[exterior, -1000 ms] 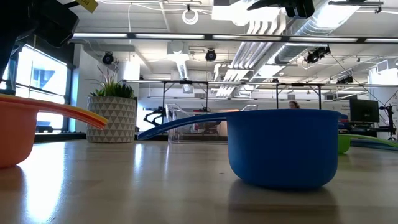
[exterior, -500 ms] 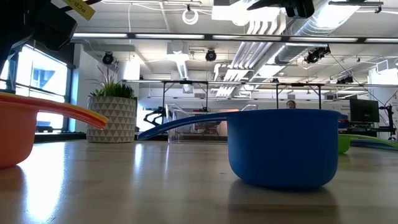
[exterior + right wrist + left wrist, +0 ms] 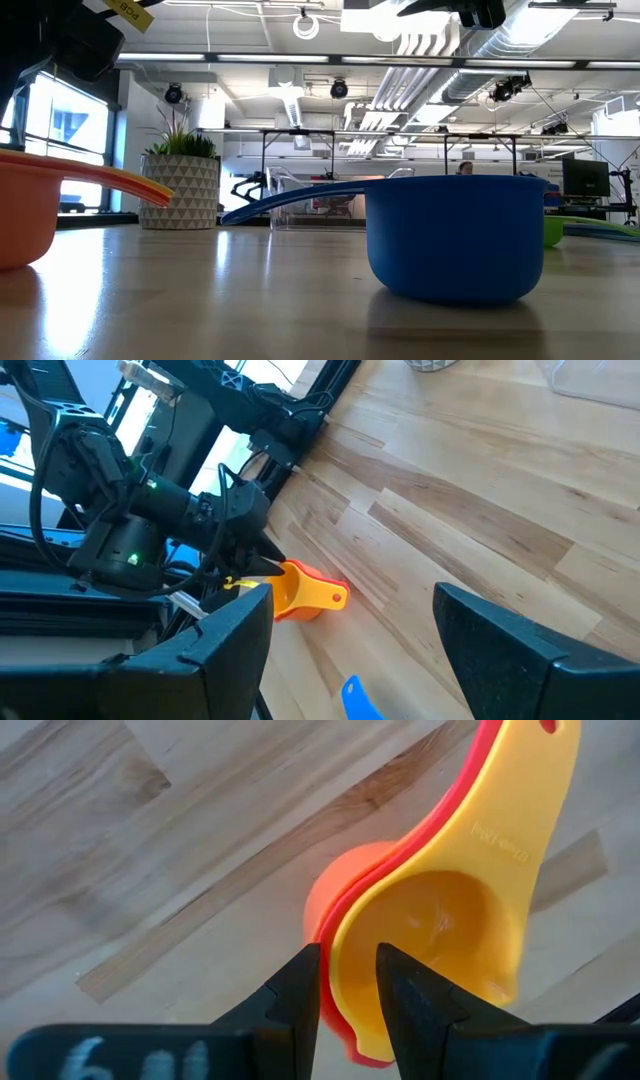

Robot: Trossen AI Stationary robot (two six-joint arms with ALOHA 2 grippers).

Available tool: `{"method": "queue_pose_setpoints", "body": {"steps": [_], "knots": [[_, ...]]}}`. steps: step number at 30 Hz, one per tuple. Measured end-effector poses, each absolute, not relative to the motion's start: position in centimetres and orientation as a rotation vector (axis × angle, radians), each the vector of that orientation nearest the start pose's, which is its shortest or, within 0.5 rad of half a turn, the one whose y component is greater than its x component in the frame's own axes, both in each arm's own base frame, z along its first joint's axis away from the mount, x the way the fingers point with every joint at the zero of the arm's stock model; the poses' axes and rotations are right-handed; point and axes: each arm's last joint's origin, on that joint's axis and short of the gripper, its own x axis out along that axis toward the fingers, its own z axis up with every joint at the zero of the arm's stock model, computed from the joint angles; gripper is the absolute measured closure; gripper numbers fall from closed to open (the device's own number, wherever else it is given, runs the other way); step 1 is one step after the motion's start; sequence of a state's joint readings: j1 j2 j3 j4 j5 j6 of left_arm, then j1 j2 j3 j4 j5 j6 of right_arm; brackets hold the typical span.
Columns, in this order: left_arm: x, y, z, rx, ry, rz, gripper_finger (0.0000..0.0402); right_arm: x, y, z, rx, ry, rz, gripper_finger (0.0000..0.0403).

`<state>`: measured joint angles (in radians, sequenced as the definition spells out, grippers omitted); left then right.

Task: Nest measuring cups in basket
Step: Stack the yellow measuring cup on top of the red measuring cup

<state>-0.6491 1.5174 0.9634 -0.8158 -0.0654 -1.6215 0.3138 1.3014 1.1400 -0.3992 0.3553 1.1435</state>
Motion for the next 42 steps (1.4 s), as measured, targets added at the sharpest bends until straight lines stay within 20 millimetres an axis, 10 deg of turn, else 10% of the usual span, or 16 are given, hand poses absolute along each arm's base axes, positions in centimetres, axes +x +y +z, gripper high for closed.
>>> {"method": "queue_pose_setpoints", "body": {"steps": [18,42], "knots": [[21.4,-16.1,18.8,-0.828,1.310,0.607,0.0398,27.1,7.7,32.7,0.932,0.439,-0.332,0.0137],[22.6,-16.2,20.6,-0.782,1.241,0.552,0.0401,27.1,7.7,32.7,0.927,0.440,-0.332,0.0137]]}}
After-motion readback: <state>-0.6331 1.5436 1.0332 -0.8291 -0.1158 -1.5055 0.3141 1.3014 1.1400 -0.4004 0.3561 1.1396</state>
